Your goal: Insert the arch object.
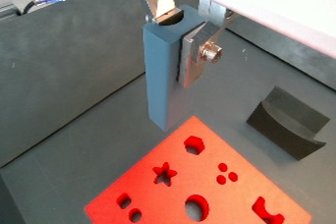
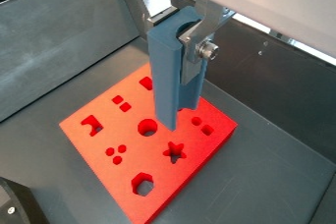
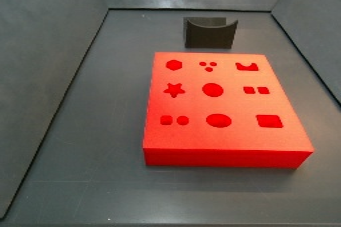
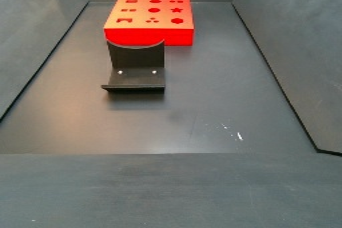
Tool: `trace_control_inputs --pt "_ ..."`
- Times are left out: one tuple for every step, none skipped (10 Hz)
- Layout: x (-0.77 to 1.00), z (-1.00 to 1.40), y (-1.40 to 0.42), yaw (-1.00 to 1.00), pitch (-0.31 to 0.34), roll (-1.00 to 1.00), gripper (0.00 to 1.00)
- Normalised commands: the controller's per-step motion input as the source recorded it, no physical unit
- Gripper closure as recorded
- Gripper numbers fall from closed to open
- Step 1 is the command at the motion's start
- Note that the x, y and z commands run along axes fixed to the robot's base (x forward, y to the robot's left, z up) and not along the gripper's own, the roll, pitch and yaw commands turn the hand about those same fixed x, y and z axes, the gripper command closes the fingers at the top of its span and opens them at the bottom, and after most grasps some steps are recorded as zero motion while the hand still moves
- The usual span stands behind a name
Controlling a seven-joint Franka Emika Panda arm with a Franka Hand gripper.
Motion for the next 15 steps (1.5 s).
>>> trace_control_inputs --pt "0.22 -0.12 0.07 -0.07 0.037 0.0 1.0" --pt "0.87 -0.41 0.32 -0.14 0.077 0.05 1.0" --pt "1.0 -0.53 0.43 -0.23 0.053 0.06 1.0" --pt "0.99 -0.56 0.4 -0.28 0.02 0.05 1.0" --pt "0.91 -0.54 0.29 -0.42 0.0 0.0 1.0" --pt "0.78 -0.45 0.27 -0.55 0.0 0.0 1.0" --pt "0.58 -0.4 0.2 -0.71 0.0 0.0 1.0" --pt "0.19 -0.29 0.04 -0.94 -0.09 -0.1 1.0" --pt "0.11 -0.23 0.0 -0.97 -0.103 -0.11 1.0" --pt "0.1 -0.23 0.0 -0.98 -0.106 -0.11 1.0" --pt "0.1 -0.24 0.0 -0.99 -0.099 -0.11 1.0" --pt "0.1 -0.24 0.0 -0.99 -0.057 -0.1 1.0" --pt "0.05 -0.17 0.0 -1.0 -0.067 -0.11 1.0" --pt "0.04 -0.11 0.0 -1.0 -0.09 -0.13 1.0" --pt "0.03 -0.12 0.0 -1.0 -0.079 -0.12 1.0"
